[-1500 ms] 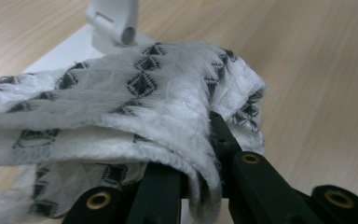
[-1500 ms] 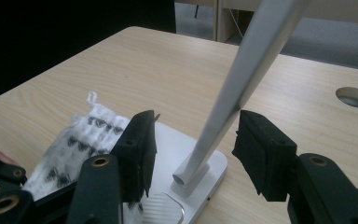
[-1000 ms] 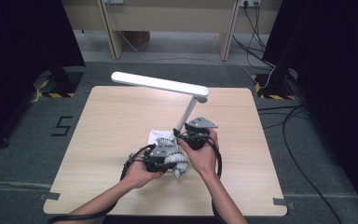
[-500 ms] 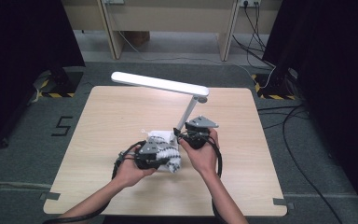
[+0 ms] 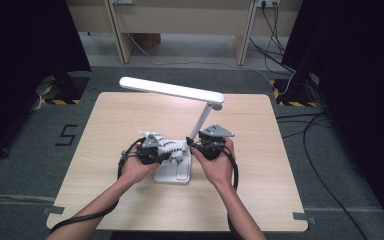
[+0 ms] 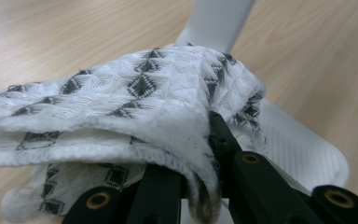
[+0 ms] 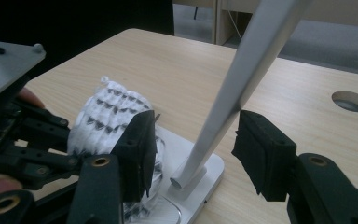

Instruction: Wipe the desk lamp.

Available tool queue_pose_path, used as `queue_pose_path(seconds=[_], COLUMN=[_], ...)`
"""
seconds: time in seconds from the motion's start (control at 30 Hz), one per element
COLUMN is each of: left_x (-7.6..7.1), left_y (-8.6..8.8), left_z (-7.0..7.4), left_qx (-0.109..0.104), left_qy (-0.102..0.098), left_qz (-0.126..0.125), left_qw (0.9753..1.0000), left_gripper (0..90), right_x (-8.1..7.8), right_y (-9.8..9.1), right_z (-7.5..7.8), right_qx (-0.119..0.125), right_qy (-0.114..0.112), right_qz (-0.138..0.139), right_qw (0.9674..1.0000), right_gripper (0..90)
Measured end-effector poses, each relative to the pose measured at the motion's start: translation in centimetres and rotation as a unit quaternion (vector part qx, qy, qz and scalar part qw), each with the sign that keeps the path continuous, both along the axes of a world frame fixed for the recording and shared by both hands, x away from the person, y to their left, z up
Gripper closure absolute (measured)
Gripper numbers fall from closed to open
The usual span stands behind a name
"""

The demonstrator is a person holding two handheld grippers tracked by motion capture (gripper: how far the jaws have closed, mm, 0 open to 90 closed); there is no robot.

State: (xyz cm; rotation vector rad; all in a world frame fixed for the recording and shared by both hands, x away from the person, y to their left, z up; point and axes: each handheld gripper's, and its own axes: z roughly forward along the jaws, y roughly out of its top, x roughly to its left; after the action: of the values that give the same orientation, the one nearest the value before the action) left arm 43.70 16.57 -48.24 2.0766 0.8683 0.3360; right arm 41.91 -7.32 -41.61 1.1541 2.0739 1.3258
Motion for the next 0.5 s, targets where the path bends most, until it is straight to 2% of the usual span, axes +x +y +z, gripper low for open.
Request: queue_pose_path(seconds=[0.33, 0.5], left_x=[2.1, 2.8], left_y=[-1.3, -1.5], left_z=[-0.9, -1.4], left_qx=[0.004, 0.003], left_qy=[-0.002, 0.001], left_qz=[0.027, 0.054], left_qw=[0.9996, 0.9986], left_gripper=[83.9, 83.9], right_x=[0.1, 0.1], right_y=[0.0, 0.0], right_z=[-0.1, 0.0], right_qx=[0.0, -0.001], right_qy=[0.0, -0.001], right_qz=[-0.002, -0.001], right_qw=[1.0, 1.0], right_gripper=[48.9, 49.5])
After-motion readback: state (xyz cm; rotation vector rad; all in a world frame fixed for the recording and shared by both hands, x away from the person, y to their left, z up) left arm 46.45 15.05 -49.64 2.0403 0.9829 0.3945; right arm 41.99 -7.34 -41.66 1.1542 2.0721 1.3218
